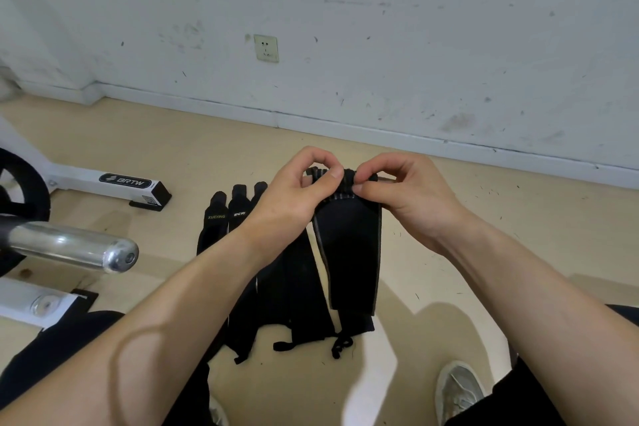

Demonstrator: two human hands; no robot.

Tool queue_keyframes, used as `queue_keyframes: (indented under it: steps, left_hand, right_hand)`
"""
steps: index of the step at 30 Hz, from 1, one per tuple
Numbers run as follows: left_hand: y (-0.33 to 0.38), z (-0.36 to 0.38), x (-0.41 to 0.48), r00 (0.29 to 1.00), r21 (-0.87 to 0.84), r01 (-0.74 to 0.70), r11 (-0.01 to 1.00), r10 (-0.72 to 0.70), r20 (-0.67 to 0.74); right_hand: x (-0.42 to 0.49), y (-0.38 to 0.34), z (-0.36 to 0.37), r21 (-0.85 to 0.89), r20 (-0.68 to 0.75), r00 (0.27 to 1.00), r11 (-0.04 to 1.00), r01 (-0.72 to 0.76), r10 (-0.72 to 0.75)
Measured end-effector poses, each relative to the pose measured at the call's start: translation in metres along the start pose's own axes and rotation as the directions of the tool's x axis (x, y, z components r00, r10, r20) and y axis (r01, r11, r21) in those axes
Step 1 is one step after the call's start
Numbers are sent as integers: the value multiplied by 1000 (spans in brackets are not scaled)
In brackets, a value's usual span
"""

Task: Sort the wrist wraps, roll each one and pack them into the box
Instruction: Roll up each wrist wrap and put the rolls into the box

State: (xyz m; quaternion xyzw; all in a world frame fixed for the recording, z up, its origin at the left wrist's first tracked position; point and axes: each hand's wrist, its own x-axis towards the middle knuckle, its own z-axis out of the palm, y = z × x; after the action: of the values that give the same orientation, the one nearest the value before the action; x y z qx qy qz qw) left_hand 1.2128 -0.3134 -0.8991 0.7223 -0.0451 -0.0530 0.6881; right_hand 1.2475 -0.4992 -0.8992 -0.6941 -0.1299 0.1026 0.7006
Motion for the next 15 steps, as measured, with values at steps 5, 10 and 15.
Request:
queue_keyframes:
  steps: [5, 10, 15]
  left_hand:
    - [1, 0, 0, 999, -118, 36, 992, -40, -27]
    - [4, 0, 0, 998, -141, 20, 990, -29, -62]
    - [0, 0, 0, 992, -41, -66, 997, 61, -110]
  right_hand:
    - [0, -2, 0, 79, 59, 998, 997, 6, -11]
    - [2, 1, -2, 149, 39, 999, 989, -15, 9]
    - [2, 0, -2, 74, 47, 998, 997, -36, 32]
